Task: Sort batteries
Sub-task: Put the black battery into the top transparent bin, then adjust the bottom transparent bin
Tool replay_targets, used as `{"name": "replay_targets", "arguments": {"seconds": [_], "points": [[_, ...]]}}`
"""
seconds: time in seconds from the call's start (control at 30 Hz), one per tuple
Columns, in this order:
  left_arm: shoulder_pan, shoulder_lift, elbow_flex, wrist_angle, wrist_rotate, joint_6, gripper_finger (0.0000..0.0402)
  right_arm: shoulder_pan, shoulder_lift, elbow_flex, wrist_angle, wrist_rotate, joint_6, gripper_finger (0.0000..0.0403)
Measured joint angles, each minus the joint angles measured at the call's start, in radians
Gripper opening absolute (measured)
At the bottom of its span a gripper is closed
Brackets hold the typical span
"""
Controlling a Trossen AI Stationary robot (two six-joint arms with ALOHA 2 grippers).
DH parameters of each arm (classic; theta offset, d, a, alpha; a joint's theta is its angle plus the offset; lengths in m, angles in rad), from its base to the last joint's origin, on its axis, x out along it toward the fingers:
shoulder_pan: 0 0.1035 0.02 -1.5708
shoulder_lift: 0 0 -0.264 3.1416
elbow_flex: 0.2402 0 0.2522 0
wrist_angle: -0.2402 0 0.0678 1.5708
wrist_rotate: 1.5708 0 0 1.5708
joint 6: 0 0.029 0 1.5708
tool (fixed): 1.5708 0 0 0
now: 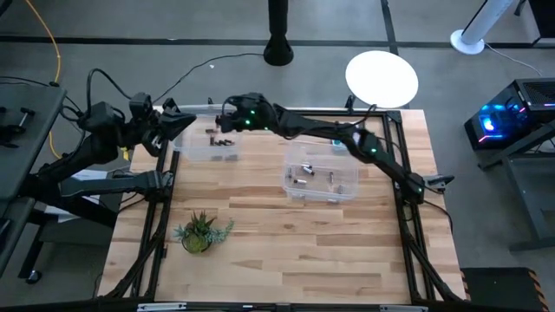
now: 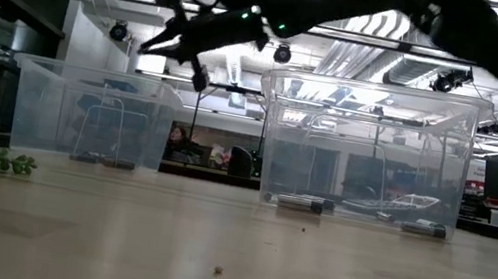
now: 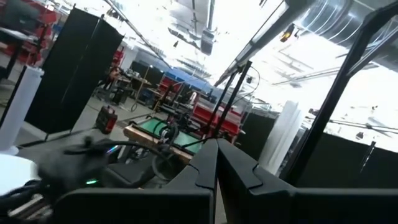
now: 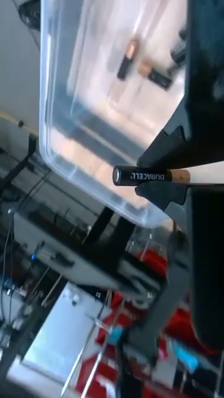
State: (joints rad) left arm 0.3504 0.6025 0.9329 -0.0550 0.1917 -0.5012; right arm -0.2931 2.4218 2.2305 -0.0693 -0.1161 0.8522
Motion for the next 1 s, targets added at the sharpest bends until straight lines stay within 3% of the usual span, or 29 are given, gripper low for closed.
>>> {"name": "replay_targets", "arguments": {"seconds": [0.1,0.17,0.23,0.4,0.53,0.67,0.8,0.9,1.0], "points": [[0.0,-0.001,0.0,-0.018,0.003,-0.003,0.0,-0.01,0.079,0.127,-0.064,-0.018,-0.026,0.0033],[-0.003,-0.002,0.0,-0.037,0.006,-0.003,0.0,-0.016,0.066,0.068,0.038,-0.047,-0.019,0.006],[-0.007,-0.005,0.0,-0.059,0.006,0.006,0.0,-0.024,0.055,0.056,0.034,-0.059,-0.018,0.0089],[-0.02,-0.009,0.0,-0.087,0.007,0.06,0.0,-0.052,0.018,0.095,-0.057,-0.124,-0.059,0.0147],[-0.035,-0.013,-0.009,-0.102,0.007,0.151,0.0,-0.059,-0.075,0.124,-0.184,-0.114,-0.231,0.0158],[-0.047,-0.015,-0.122,0.04,-0.01,0.154,0.0,-0.055,-0.22,0.113,-0.431,0.024,-0.431,0.016],[-0.06,0.008,-0.367,0.415,-0.018,0.017,0.0,-0.027,-0.349,0.11,-0.729,0.252,-0.582,0.016],[-0.067,0.068,-0.527,0.661,-0.029,-0.115,0.0,0.018,-0.445,0.11,-0.92,0.407,-0.599,0.016],[-0.102,0.113,-0.579,0.735,-0.042,-0.163,0.0,0.075,-0.523,0.111,-1.088,0.545,-0.558,0.0161]]}}
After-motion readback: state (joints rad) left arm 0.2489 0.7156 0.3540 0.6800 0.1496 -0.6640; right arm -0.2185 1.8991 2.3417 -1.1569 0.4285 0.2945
